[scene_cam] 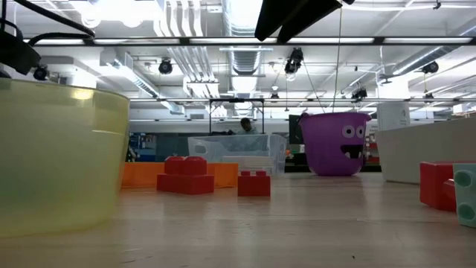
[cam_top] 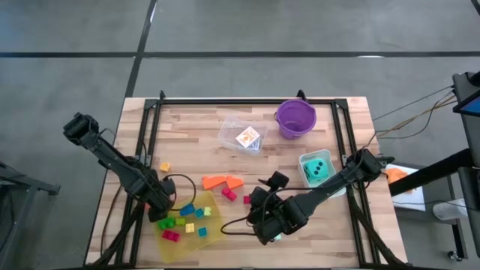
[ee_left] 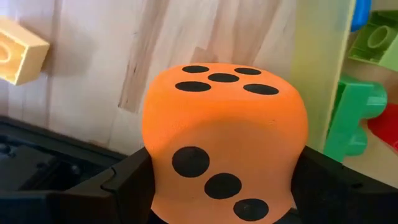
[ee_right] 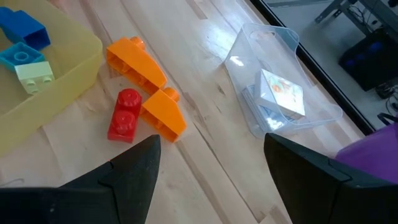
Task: Pick & Place Toys
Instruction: Put the orange dice into the white bin
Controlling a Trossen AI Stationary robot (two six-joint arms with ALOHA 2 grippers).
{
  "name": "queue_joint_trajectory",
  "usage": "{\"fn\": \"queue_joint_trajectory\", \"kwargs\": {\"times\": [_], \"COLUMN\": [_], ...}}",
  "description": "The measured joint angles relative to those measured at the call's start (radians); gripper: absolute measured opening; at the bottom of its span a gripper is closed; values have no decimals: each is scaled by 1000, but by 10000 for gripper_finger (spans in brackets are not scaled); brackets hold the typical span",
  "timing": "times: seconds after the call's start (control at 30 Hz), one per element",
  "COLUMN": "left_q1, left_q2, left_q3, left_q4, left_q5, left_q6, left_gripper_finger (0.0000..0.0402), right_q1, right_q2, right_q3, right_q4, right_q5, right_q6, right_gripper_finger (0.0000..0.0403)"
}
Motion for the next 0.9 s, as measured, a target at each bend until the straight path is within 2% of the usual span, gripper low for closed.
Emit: {"fn": "queue_joint_trajectory", "kwargs": {"times": [0.33, 0.57, 0.9], "left_q1": [1, 1, 4], "left_q2": [-34, -54, -67], "left_q3": [0, 37, 92], "left_q4": [-76, -87, -100], "left_q5": [-50, -73, -161], "left_q6": [-92, -96, -97], "left_gripper_finger": [288, 288, 288], "right_q1": [0, 0, 0], "right_q2": [0, 0, 0], "right_q3": [0, 0, 0], "right_q4": [8, 11, 14], "right_q5": [0, 0, 0], "right_q6": [0, 0, 0], "right_gripper_finger": [283, 283, 283]}}
